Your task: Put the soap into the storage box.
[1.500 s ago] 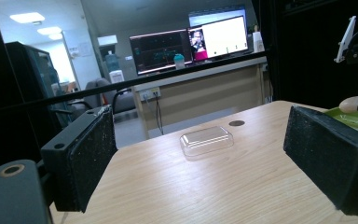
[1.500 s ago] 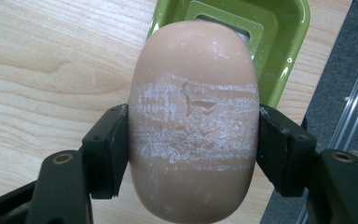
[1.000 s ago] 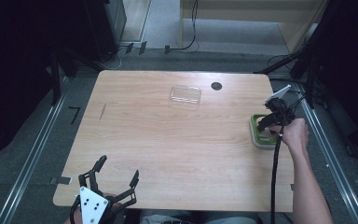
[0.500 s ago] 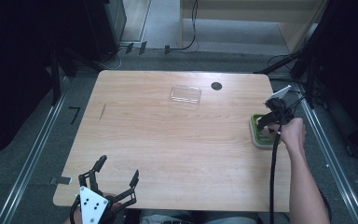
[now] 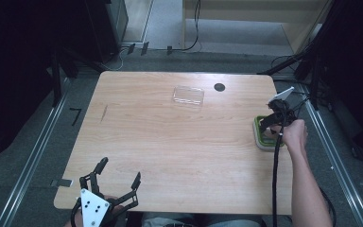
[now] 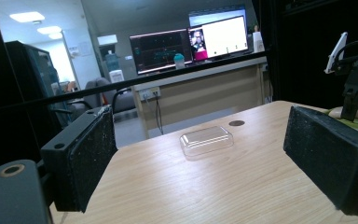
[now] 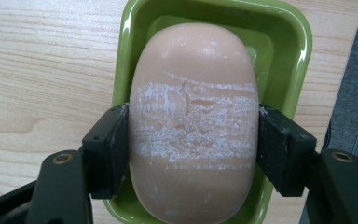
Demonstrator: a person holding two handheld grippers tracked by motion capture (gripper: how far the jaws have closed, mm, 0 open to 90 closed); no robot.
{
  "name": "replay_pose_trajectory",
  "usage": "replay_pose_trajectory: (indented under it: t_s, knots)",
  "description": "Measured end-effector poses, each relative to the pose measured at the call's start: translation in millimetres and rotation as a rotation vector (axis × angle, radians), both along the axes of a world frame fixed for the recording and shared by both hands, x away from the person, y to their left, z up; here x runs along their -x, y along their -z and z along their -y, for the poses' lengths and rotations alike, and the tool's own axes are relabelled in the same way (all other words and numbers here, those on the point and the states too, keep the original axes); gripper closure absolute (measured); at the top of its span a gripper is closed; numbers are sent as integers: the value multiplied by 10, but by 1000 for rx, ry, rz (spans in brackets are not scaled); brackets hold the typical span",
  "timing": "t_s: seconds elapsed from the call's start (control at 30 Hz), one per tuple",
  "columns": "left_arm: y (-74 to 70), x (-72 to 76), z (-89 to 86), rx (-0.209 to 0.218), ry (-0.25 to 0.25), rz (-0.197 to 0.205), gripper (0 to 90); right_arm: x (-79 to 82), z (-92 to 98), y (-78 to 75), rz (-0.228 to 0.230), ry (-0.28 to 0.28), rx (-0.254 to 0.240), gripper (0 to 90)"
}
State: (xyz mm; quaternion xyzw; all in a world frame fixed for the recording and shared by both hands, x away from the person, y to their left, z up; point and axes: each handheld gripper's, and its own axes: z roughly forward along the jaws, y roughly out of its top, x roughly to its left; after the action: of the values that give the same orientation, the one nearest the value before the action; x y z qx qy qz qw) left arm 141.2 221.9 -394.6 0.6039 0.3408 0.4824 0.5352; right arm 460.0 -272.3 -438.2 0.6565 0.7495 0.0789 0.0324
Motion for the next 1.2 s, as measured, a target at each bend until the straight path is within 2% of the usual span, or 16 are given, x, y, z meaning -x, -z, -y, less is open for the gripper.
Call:
replay_pose_trajectory:
  t_s: [0.63, 1.2]
  knots:
    - [-1, 1, -2, 0, 0, 1, 99, -24, -21, 65, -8, 26, 12, 334]
    - [-1, 2, -3, 1, 0, 1, 99, -31, -26, 129, -39, 35, 22, 334]
